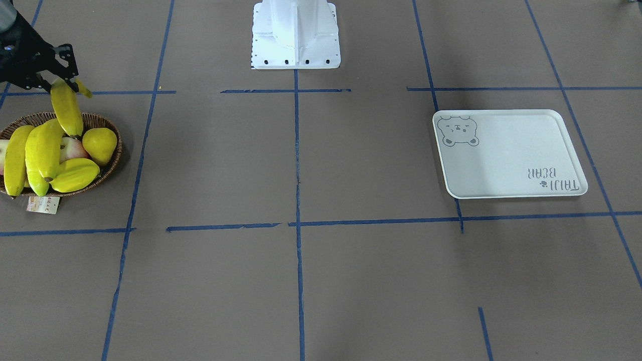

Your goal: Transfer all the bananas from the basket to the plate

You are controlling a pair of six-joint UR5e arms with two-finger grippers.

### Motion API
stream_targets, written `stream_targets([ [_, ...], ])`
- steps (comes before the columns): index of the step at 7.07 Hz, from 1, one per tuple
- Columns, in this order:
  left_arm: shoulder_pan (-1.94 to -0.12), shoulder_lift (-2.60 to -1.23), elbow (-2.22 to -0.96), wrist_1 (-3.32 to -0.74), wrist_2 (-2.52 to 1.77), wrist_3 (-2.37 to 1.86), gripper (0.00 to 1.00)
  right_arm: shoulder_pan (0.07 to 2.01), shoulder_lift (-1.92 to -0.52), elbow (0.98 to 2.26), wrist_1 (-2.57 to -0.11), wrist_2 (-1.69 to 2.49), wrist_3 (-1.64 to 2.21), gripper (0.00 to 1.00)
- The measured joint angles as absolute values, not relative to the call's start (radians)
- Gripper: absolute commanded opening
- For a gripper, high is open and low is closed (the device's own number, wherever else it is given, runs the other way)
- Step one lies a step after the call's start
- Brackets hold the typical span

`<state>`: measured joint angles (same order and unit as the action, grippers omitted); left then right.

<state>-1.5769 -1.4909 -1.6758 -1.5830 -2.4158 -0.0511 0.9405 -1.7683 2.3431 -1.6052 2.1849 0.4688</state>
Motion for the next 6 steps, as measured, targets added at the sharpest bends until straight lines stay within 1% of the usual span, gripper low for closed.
stream_targets([
  [1,-1.577,-1.492,-1.681,-1.586,-2.417,-0.052,1.0,0.959,-1.733,2.398,-1.695,2.204,0.463,0.09],
  [2,-1.575,-1.494,-1.693,-1.605,-2.424,-0.057,1.0,0.968,-1.664,2.408,-1.74,2.24,0.48,0.09],
  [3,-1.565,-1.497,-1.71,-1.659,-2.434,-0.087,1.0,0.97,-1.567,2.379,-1.754,2.276,0.529,0.08],
  [4,-1.531,-1.503,-1.723,-1.75,-2.448,-0.172,1.0,0.957,-1.452,2.329,-1.75,2.29,0.626,0.05],
  [6,-1.388,-1.545,-1.731,-2.016,-2.473,-0.511,0.99,0.881,-1.233,2.235,-1.715,2.287,0.9,0.02],
])
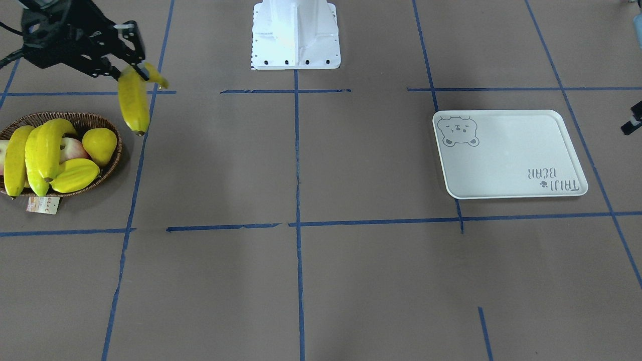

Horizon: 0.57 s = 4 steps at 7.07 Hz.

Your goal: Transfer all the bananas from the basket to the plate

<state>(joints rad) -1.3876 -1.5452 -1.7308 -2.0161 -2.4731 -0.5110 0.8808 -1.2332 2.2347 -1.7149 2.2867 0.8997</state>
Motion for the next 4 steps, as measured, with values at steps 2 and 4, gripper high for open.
stream_targets([
  [2,-1.243,-1.668,-1.731,-2.232,-2.476,-0.941,0.98,0.823,-1.151,2.187,-1.613,2.275,1.034,0.02],
  [4,-1.116,-1.856,-1.738,-2.328,-2.468,-1.259,0.98,0.742,-1.138,2.16,-1.412,2.23,1.197,0.02],
])
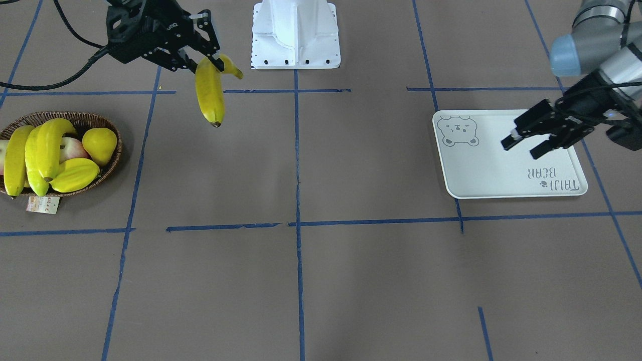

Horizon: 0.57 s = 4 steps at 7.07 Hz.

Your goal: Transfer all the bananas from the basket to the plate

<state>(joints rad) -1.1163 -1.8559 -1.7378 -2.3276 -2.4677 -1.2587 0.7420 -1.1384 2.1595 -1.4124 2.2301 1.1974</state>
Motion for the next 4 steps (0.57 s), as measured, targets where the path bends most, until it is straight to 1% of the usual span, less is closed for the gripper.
stream_targets([
  [1,-1.059,-1.934,-1.761,-2.346,-2.442,-1.394,0.98,0.681,-1.137,2.151,-1.304,2.159,1.293,0.02],
  [2,-1.013,-1.982,-1.797,-2.365,-2.398,-1.507,0.98,0.621,-1.136,2.148,-1.228,2.077,1.353,0.02],
  [4,-0.941,-2.036,-1.839,-2.411,-2.35,-1.639,0.98,0.555,-1.125,2.145,-1.176,1.992,1.387,0.0],
])
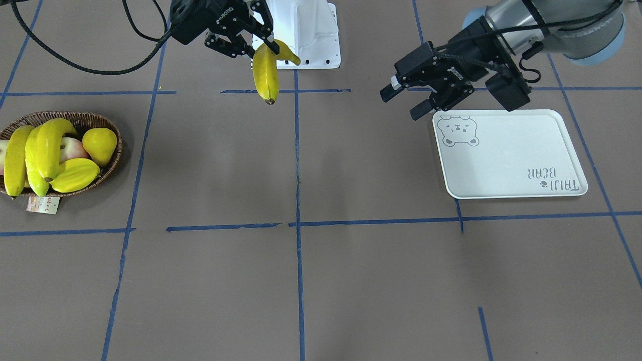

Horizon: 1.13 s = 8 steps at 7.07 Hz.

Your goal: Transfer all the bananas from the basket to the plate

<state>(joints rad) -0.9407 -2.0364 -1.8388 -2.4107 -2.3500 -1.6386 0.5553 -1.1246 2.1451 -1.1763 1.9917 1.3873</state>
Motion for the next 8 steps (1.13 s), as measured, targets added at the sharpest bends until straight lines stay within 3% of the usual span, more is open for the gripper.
stream_targets([
  [8,-0.678,-2.165,-1.853,-2.429,-2.141,-1.707,0.95,0.486,-1.061,2.129,-1.166,1.976,1.387,0.01],
])
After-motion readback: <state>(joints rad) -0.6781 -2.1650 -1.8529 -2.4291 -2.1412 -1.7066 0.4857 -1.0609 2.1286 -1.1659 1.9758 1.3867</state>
